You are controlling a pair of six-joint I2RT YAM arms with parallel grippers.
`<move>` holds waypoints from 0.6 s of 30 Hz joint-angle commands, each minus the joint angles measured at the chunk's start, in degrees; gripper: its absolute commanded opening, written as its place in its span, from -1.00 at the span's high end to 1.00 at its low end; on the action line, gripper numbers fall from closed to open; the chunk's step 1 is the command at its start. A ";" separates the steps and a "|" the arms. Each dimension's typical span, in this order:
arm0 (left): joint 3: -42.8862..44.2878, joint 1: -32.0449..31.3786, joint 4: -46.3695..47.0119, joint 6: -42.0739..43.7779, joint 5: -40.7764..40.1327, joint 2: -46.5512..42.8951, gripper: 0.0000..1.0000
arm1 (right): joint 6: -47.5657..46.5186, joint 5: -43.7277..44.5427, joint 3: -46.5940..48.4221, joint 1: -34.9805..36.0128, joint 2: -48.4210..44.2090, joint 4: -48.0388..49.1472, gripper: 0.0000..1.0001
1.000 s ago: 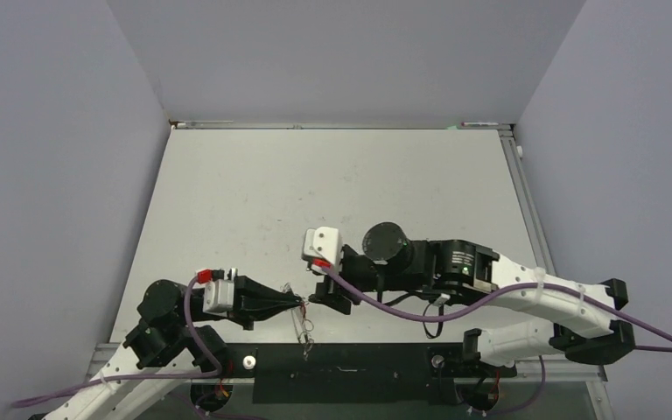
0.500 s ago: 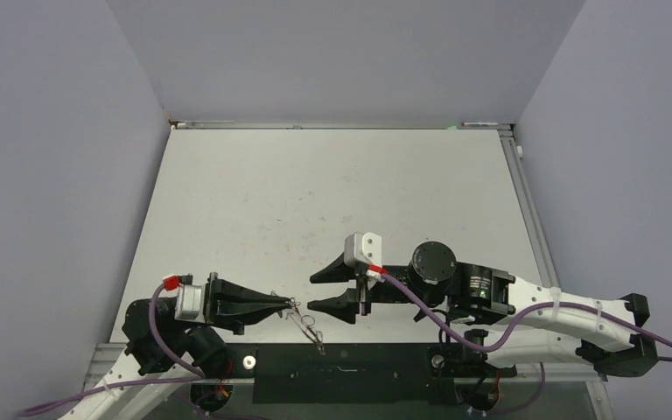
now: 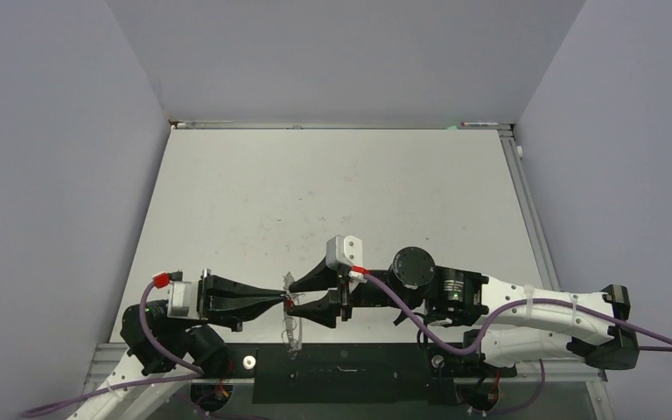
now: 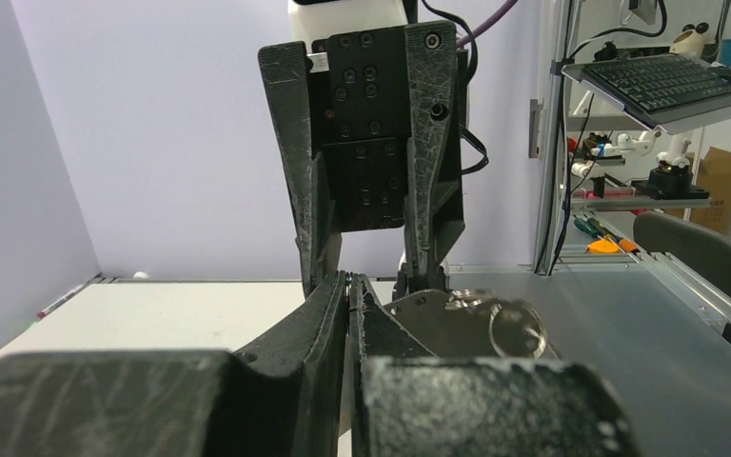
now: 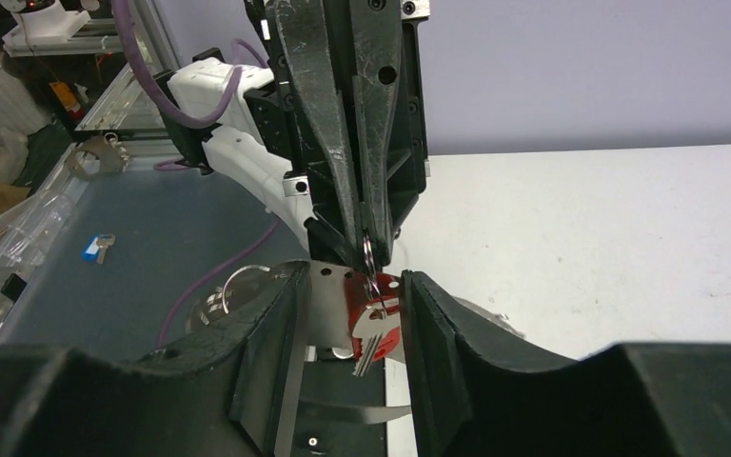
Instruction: Put the keys on the keyring
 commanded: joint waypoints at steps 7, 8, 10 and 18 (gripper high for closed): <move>-0.83 3.25 7.05 -4.29 -0.03 -0.11 1.00 | 0.13 0.76 -0.54 0.68 0.90 6.24 0.41; -0.93 3.57 7.44 -4.62 0.10 -0.17 1.00 | -0.01 1.08 -0.62 0.65 0.94 6.14 0.45; -1.18 3.97 8.43 -5.38 0.39 -0.18 1.00 | -0.06 1.72 -0.94 0.61 0.72 6.04 0.52; -1.56 4.87 9.72 -6.44 0.79 -0.18 1.00 | 0.09 2.67 -1.94 0.63 0.99 6.31 0.57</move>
